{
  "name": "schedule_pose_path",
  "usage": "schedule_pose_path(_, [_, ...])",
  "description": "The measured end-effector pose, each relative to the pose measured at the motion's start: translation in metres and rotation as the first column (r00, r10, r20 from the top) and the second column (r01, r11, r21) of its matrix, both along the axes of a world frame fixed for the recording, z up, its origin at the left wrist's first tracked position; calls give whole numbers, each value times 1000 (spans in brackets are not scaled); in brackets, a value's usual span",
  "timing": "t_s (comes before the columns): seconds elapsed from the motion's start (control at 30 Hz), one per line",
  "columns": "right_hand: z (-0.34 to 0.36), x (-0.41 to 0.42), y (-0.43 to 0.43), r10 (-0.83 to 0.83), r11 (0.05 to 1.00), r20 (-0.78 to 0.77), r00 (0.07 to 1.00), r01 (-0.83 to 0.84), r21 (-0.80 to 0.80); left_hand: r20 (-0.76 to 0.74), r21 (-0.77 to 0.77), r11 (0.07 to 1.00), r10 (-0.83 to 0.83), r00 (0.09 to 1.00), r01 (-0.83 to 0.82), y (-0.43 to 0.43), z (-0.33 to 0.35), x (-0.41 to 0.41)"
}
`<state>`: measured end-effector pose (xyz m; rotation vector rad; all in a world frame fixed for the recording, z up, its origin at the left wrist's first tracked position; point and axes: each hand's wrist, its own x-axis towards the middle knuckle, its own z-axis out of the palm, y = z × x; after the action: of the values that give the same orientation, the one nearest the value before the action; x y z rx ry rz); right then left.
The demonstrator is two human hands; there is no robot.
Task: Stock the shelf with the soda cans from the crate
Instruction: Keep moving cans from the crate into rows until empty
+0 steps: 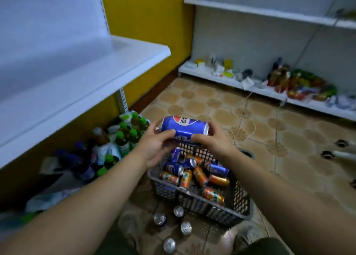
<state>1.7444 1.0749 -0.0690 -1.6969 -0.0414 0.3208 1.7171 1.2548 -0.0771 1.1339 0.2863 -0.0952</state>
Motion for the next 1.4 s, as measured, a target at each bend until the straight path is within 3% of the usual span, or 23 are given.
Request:
schedule_pose_path(0.13, [62,-41,40,152,978,223,963,-114,-175,100,-27,997,68,993,-66,24,64,-48])
schedule_pose_path(0.27, [99,-87,87,390,897,402,828,-243,-369,164,98,973,189,968,-207,60,111,-105])
schedule_pose_path(0.4, [126,-133,135,532,832,422,734,-358,-424,264,195,904,326,908,-382,98,143,-167])
schedule_pose_path(0.57, [135,-189,196,634,773,444,633,-494,-398,275,419,788,364,890,-452,144,169,-238])
schedule_pose_path(0.87, [141,-259,312,836,536,412,362,-699,-473,299,569,564,537,789,-599,240,182,-352])
schedule_pose_path(0.97, [134,-284,349,903,414,371,218,-675,-611,268,615,483,616,741,-624,263,176,-395])
schedule_pose_path(1.07, [124,-297,383,961,268,265,80,-511,-817,257,661,379,696,670,-648,283,172,-434])
schedule_pose_path(1.17, [116,-304,403,982,173,190,-17,-346,-922,269,687,305,737,621,-660,298,172,-464])
schedule_pose_path(1.33, [116,-308,425,993,90,105,-50,-251,-964,292,785,222,690,662,-578,317,172,-484])
schedule_pose_path(1.4, [120,-305,433,996,53,67,-52,-235,-971,305,854,132,656,690,-502,326,170,-484])
